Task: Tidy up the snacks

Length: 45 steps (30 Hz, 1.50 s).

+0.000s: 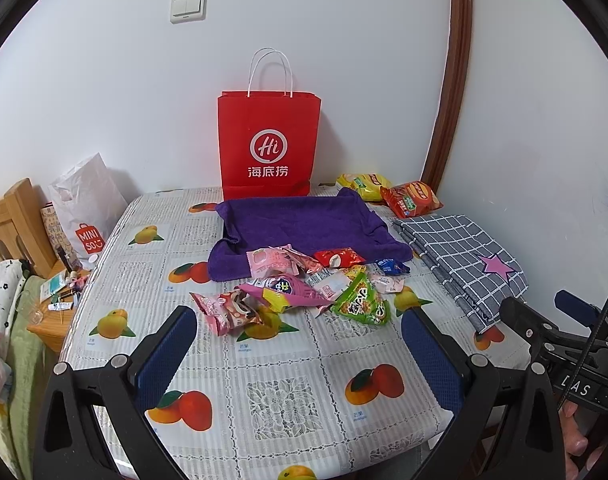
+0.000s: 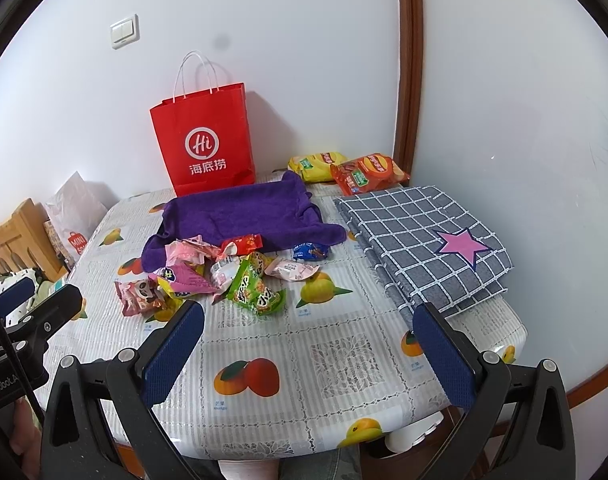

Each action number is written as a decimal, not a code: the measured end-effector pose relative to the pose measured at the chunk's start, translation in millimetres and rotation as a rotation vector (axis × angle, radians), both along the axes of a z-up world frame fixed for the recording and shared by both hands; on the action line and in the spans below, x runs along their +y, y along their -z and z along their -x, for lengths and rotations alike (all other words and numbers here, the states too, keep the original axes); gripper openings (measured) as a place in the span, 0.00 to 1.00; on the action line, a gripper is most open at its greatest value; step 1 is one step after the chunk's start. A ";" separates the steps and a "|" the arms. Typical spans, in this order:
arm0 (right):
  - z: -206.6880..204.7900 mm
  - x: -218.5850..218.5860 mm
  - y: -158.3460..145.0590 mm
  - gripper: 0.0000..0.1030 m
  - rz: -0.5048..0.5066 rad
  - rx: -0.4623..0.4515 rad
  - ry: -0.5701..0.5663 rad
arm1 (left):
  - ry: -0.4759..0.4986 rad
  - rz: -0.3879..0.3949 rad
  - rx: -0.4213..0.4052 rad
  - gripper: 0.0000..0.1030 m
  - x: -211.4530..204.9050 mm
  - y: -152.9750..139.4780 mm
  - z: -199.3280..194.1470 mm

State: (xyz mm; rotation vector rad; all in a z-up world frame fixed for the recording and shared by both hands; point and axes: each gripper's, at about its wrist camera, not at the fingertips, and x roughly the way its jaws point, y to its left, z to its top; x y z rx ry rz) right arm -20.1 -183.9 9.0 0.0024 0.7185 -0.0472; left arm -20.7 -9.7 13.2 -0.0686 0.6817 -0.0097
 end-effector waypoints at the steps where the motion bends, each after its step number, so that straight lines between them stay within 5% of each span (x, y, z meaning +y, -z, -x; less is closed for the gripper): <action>1: 0.0 0.1 0.0 1.00 0.000 0.000 0.000 | 0.000 0.000 0.000 1.00 0.1 0.0 0.0; 30: 3.4 3.8 2.4 1.00 0.002 0.000 -0.001 | -0.005 0.012 0.002 0.99 1.5 1.9 2.1; 45: -17.2 4.7 25.3 1.00 0.021 0.022 -0.011 | 0.011 0.016 0.050 0.99 2.2 32.0 -26.1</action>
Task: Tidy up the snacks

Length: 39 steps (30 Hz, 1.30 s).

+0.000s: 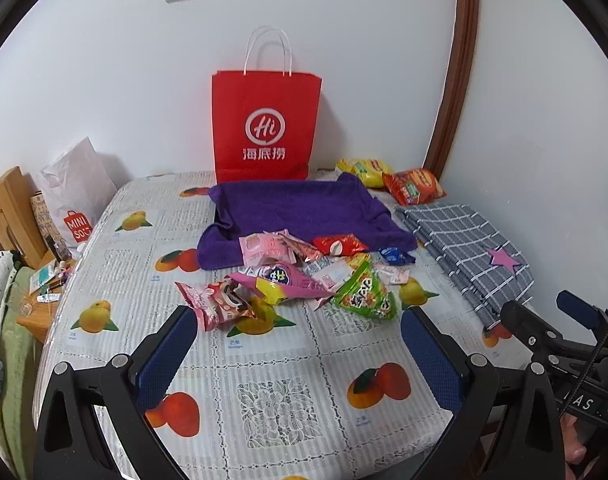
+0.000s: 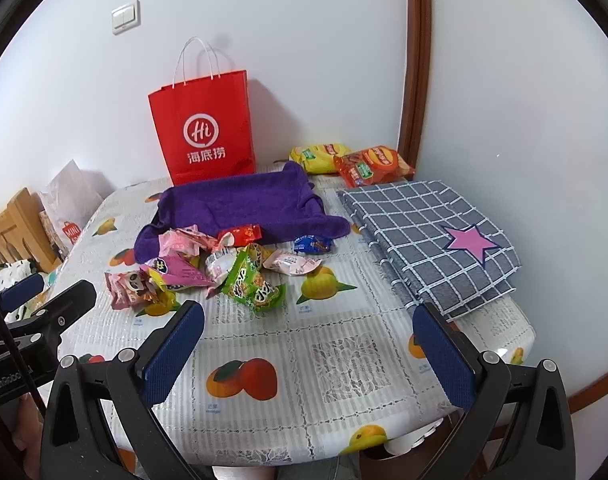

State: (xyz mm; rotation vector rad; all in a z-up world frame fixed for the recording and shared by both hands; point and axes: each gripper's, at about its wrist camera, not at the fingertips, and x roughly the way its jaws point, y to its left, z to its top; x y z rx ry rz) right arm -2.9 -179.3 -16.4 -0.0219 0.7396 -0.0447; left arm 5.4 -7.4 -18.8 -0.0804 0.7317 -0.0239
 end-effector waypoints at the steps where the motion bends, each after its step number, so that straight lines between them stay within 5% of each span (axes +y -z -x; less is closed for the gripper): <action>1: -2.6 -0.2 3.6 1.00 0.002 0.004 -0.001 | -0.001 -0.003 0.005 0.99 0.3 2.9 -2.0; 18: -65.2 -37.1 94.0 0.95 -0.017 0.159 0.068 | -0.075 0.014 0.192 0.96 61.1 97.6 -56.3; 21: -81.0 -36.5 98.6 0.94 -0.009 0.146 0.063 | -0.084 0.019 0.205 0.96 70.0 102.9 -62.1; 24: -106.6 -36.9 100.6 0.82 0.007 0.144 0.067 | -0.098 0.039 0.209 0.96 80.8 106.4 -68.2; 39: -235.8 -30.8 137.9 0.82 -0.038 0.255 0.016 | -0.123 0.122 0.211 0.96 102.2 112.7 -101.3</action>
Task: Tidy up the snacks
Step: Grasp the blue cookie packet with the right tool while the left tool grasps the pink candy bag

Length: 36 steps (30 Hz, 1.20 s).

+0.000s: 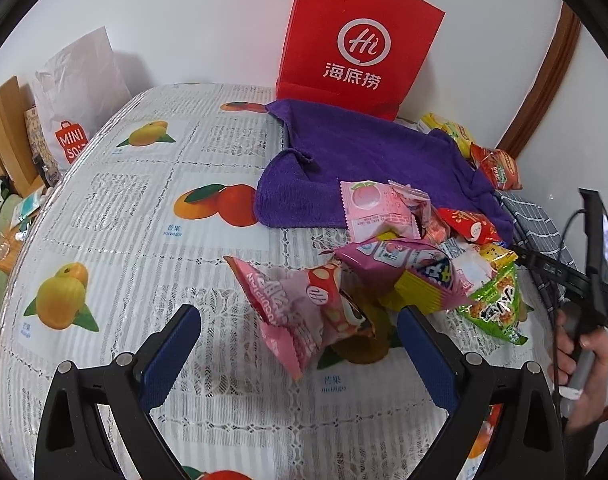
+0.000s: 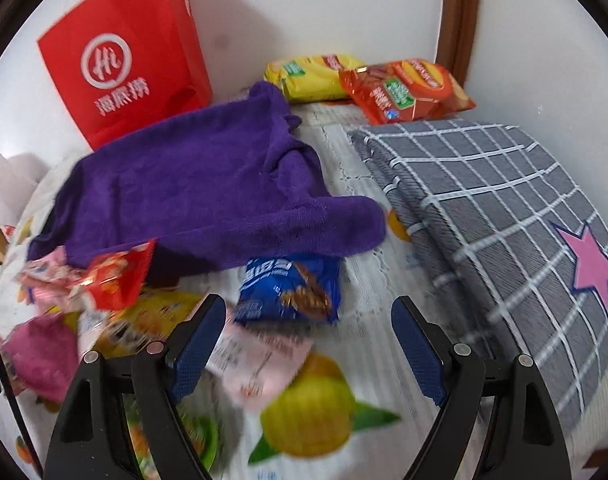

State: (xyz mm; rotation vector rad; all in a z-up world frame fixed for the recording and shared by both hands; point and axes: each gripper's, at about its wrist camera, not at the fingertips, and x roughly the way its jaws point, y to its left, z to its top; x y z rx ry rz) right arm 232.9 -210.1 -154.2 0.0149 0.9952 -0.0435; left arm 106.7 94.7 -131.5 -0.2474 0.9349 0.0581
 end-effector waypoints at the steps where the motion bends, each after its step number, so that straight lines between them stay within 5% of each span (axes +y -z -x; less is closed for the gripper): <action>1: -3.9 0.1 3.2 0.82 0.002 0.009 0.001 | 0.001 -0.010 0.003 0.96 -0.7 1.2 -1.6; 7: -18.7 3.0 20.5 0.79 -0.001 0.033 -0.005 | 0.008 -0.041 0.010 0.96 -4.5 4.4 -8.2; 10: -15.1 4.1 20.0 0.56 0.043 -0.004 -0.003 | 0.016 -0.042 0.013 0.96 -7.4 6.6 -9.8; 24: -1.7 -5.1 17.0 0.53 -0.040 -0.074 -0.052 | -0.038 -0.080 0.053 0.95 -16.2 17.8 -22.9; 28: -4.2 -6.5 19.1 0.53 -0.043 -0.064 -0.044 | -0.089 -0.038 0.065 0.79 -13.5 25.8 -28.6; 30: -3.5 -8.6 18.6 0.53 -0.055 -0.067 -0.038 | -0.088 -0.023 0.088 0.62 -14.6 32.4 -31.3; 36: -4.0 -9.2 19.3 0.52 -0.060 -0.072 -0.033 | -0.118 -0.032 0.069 0.46 -16.0 29.6 -26.4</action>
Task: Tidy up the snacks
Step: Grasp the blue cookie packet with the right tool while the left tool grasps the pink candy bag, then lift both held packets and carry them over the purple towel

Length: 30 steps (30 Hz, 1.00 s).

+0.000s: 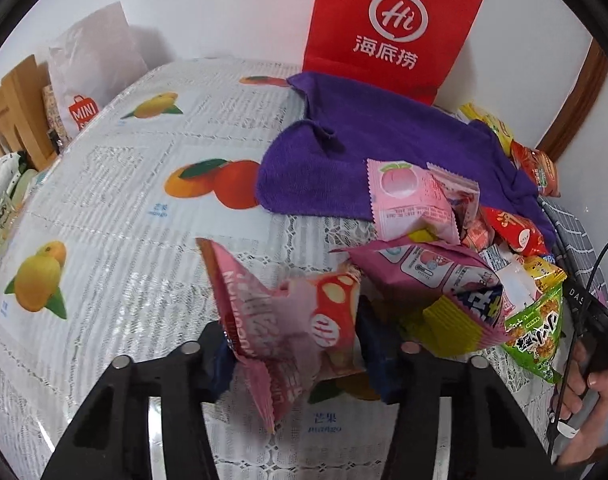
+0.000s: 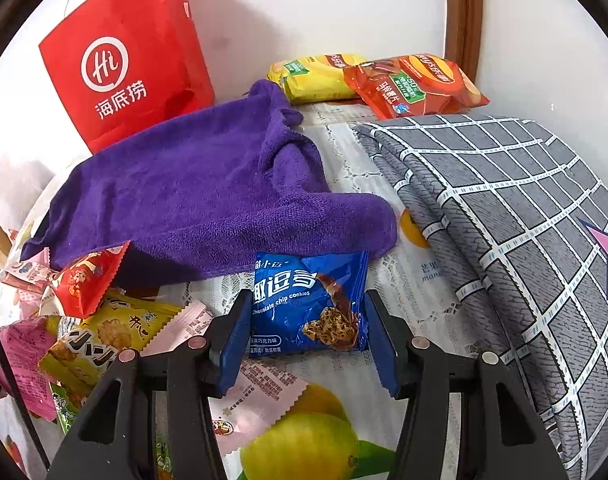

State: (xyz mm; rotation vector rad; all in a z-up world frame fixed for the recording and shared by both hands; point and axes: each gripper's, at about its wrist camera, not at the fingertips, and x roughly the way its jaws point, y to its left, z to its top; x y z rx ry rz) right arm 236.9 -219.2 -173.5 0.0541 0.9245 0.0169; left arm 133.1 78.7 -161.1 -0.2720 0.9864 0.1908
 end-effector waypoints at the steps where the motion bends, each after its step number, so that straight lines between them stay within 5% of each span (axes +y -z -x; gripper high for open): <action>1: 0.3 0.0 0.0 0.52 -0.001 -0.001 0.001 | -0.002 -0.003 0.001 0.45 0.8 -2.5 0.9; 10: 23.4 -4.5 -11.2 0.51 -0.013 -0.027 0.017 | -0.034 -0.033 -0.012 0.43 17.1 -26.2 22.1; 22: 82.7 18.7 -99.5 0.51 -0.069 -0.170 -0.064 | -0.008 0.019 -0.086 0.43 28.8 -68.9 42.3; 30: 80.0 35.1 -136.6 0.51 -0.015 -0.179 -0.067 | 0.053 0.030 -0.119 0.43 22.4 -99.3 28.9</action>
